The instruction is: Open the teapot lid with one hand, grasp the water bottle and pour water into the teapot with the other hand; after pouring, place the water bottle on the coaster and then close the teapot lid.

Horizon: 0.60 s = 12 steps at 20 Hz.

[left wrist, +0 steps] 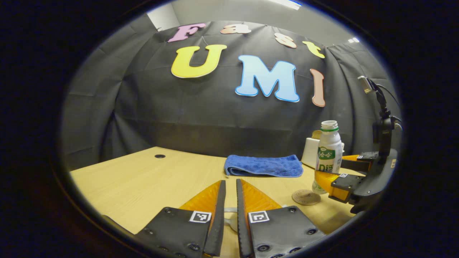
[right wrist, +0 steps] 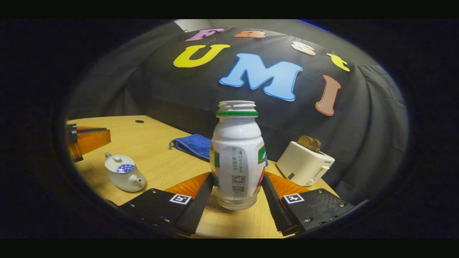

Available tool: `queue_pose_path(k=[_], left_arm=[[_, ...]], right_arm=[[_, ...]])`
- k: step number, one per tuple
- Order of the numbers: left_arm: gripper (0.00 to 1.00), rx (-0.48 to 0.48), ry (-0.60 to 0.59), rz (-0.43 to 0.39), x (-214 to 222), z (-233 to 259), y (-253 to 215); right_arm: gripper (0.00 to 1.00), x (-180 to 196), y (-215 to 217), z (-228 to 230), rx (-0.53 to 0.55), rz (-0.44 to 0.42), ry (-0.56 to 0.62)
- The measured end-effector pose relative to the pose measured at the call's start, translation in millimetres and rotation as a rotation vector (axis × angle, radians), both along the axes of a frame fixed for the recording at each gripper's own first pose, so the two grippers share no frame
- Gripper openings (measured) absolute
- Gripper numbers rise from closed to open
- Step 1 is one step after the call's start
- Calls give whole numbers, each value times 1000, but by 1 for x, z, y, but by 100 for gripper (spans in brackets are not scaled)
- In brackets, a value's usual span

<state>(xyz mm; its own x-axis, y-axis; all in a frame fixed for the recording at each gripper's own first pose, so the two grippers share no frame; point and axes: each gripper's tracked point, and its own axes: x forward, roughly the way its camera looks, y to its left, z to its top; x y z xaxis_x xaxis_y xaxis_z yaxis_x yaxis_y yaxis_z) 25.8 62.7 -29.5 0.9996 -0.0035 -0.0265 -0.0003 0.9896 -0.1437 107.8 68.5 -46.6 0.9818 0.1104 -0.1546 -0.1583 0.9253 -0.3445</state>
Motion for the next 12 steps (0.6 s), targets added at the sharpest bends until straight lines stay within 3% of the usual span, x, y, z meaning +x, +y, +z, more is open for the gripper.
queue_pose_path(k=[12], left_arm=[[24,-15,10,-6,0,-4,-2]], right_arm=[[78,20,3,-28,185,-11,54]])
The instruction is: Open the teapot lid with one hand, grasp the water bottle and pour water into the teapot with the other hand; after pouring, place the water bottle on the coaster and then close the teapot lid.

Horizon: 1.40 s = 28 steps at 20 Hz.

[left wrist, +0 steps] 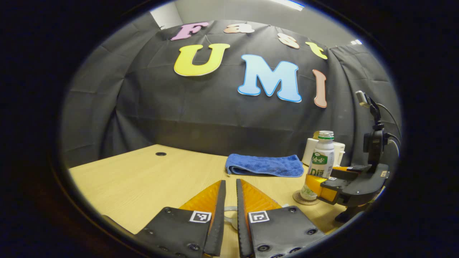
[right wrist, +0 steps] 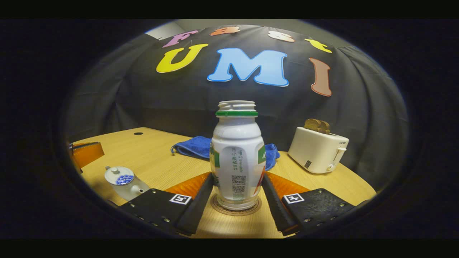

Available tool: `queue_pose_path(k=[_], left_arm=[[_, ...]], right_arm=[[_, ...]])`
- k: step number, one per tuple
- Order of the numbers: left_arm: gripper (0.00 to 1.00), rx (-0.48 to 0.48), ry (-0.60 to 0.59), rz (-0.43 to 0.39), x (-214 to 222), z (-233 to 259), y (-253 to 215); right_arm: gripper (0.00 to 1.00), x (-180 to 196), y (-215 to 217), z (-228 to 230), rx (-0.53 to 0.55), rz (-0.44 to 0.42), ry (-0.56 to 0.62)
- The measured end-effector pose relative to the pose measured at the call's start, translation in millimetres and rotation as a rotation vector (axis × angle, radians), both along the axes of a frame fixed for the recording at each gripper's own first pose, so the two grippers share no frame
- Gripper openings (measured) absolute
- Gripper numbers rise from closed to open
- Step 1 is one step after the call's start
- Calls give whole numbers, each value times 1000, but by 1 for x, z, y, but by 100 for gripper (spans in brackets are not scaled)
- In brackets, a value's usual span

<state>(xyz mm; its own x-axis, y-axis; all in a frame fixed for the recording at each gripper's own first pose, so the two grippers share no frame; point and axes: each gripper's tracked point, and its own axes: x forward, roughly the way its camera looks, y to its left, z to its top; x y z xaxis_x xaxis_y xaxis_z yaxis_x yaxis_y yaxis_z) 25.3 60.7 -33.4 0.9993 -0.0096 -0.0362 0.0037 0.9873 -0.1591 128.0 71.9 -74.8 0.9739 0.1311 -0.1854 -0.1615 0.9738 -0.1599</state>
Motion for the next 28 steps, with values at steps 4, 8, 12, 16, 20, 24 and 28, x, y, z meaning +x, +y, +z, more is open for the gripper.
queue_pose_path(k=[4,8,12,16,20,24,28], left_arm=[[24,9,0,1,0,0,-1],[24,11,2,-1,0,-2,-2],[24,7,2,-4,0,-2,-3],[24,6,2,-6,0,-1,-4],[24,3,3,-9,0,-2,-4],[24,5,3,-12,0,-2,-5],[24,5,-3,-11,0,-1,-6]], right_arm=[[78,2,-5,-2,19,-18,4],[79,3,-7,-4,21,-20,3],[81,5,-7,-5,12,-13,2],[91,4,-6,-7,21,-6,10],[91,4,-10,-4,17,-17,-3],[91,3,-11,-3,14,-18,-7],[77,5,-16,5,18,-34,-38]])
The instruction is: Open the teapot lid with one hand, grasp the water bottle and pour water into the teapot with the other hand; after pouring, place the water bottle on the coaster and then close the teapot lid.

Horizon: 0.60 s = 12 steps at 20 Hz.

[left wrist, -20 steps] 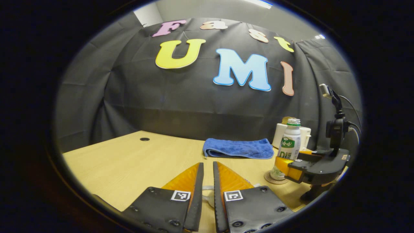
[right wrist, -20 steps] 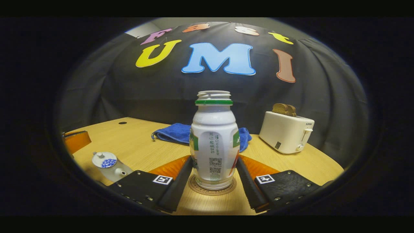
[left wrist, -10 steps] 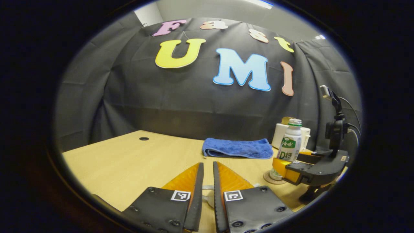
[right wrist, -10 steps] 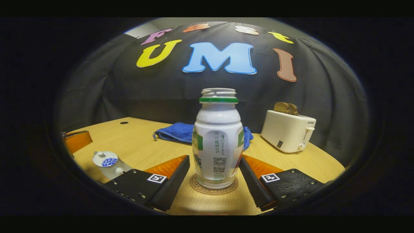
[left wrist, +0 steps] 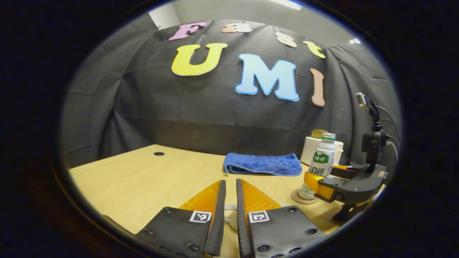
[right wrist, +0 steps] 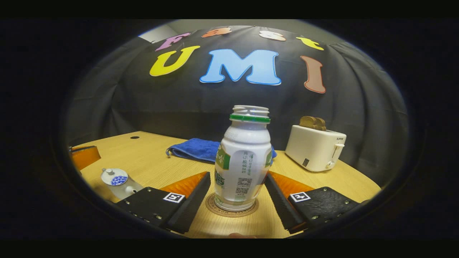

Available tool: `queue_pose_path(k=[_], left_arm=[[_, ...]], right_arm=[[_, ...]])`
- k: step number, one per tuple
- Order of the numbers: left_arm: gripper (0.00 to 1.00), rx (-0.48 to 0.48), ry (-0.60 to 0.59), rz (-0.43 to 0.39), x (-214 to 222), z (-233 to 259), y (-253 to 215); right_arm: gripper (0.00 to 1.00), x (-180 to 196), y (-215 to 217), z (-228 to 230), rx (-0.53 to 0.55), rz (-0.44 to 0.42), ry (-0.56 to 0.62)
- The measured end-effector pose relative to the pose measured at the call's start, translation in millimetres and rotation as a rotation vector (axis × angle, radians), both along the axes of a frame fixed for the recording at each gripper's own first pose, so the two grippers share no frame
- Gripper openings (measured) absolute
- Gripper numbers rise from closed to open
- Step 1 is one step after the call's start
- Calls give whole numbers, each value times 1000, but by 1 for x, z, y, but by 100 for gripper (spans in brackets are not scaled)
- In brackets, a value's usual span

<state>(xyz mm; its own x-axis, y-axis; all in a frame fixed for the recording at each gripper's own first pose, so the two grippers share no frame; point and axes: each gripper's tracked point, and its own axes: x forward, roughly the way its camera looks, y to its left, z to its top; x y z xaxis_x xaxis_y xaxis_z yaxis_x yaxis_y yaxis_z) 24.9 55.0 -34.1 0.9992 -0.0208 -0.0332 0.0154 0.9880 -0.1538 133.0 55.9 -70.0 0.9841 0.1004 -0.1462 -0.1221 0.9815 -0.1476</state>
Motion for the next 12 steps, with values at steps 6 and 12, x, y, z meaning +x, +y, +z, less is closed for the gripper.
queue_pose_path(k=[6,12], left_arm=[[24,6,-6,2,0,2,0],[24,18,-17,6,-2,5,0]], right_arm=[[96,-1,-4,6,16,-14,-23],[96,-14,-8,15,41,-21,-41]])
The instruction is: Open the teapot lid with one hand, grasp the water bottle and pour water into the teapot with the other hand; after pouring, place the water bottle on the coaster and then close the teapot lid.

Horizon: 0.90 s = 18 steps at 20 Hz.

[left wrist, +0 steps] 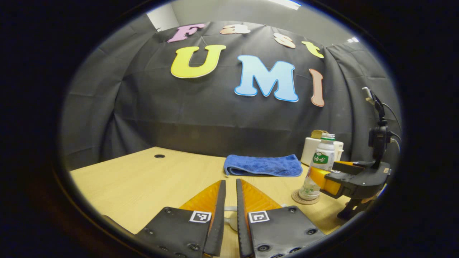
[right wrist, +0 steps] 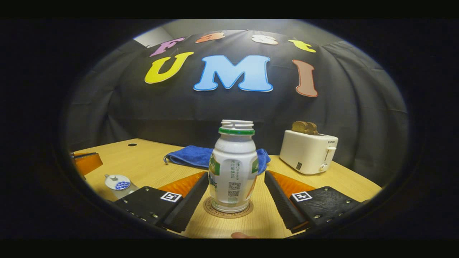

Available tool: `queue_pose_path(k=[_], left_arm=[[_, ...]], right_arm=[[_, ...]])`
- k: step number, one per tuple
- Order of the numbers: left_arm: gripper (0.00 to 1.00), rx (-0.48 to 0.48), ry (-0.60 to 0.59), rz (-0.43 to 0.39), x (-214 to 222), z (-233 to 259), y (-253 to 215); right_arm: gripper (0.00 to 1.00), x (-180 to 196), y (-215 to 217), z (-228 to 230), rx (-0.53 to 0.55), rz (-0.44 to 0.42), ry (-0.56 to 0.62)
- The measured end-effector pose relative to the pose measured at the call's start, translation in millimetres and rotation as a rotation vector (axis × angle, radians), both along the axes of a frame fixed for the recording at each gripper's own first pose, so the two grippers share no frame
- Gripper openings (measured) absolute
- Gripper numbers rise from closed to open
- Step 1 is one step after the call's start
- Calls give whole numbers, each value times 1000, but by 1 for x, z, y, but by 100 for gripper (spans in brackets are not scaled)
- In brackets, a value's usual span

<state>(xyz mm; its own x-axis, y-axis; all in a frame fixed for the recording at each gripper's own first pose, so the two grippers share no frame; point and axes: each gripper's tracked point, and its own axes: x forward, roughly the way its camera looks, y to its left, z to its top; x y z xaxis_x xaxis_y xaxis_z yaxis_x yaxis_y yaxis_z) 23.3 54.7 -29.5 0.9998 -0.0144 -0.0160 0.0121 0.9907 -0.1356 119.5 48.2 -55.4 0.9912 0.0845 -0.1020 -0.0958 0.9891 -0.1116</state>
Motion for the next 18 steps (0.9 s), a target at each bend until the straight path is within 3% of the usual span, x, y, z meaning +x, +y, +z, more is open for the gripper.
queue_pose_path(k=[7,13,18], left_arm=[[24,9,-41,-18,-14,13,-13],[24,66,-57,-44,-60,13,-47],[24,51,-67,-84,-96,9,-71]], right_arm=[[96,-49,-6,20,26,-14,-66],[96,-100,-6,32,39,-20,-111],[95,-133,-8,22,56,-30,-107]])
